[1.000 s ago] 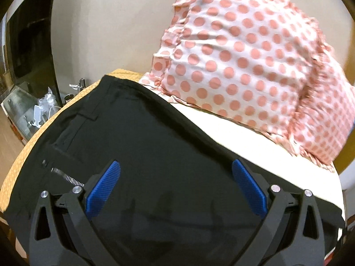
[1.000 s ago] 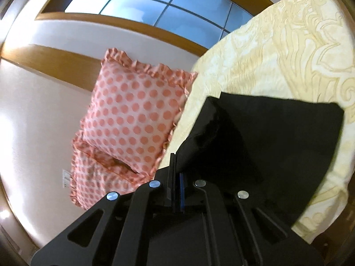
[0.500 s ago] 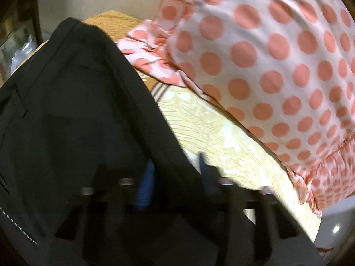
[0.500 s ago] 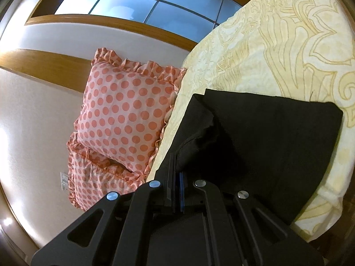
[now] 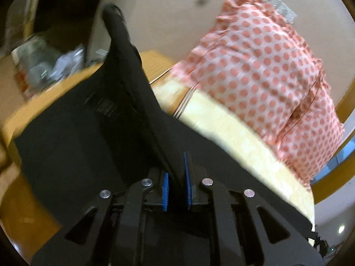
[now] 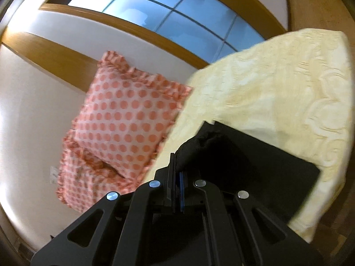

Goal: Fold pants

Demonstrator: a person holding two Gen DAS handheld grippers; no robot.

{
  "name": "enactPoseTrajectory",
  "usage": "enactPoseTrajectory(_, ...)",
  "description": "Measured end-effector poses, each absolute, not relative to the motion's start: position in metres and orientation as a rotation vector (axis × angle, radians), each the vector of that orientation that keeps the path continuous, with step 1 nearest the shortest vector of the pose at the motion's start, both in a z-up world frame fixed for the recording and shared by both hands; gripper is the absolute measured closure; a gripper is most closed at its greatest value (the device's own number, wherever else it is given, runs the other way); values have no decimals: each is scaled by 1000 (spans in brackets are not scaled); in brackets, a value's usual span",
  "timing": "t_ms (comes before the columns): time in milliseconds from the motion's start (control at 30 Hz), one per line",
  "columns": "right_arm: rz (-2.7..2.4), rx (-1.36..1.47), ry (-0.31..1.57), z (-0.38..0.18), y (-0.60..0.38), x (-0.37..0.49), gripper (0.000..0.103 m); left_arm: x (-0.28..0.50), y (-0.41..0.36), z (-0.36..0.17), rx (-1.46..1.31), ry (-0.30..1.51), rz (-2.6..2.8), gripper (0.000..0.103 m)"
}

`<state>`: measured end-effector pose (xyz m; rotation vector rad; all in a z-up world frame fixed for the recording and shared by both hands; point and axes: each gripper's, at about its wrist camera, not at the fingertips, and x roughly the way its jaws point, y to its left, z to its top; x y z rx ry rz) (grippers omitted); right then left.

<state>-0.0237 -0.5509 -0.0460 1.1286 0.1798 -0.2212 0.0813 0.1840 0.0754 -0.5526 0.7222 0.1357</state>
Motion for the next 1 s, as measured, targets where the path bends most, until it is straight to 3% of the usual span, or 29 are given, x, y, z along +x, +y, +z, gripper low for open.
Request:
enactPoseTrajectory(167, -266, 1160, 262, -66, -552, -23, 101, 33, 191, 20, -646, 759, 198, 91)
enactPoseTrajectory(367, -266, 1160, 301, -65, -555, -23, 101, 34, 188, 27, -623, 725, 195, 85)
enactPoseTrajectory(600, -250, 1055, 269, -29, -553, -29, 101, 26, 183, 38, -563, 710, 156, 93)
enactPoseTrajectory(800, -303, 1125, 351, -69, -556, -50, 101, 8, 184, 29, -525, 742, 152, 96)
enactPoseTrajectory(1000, -323, 1097, 345, -74, -548, -63, 101, 2, 186, 24, -502, 746, 151, 96)
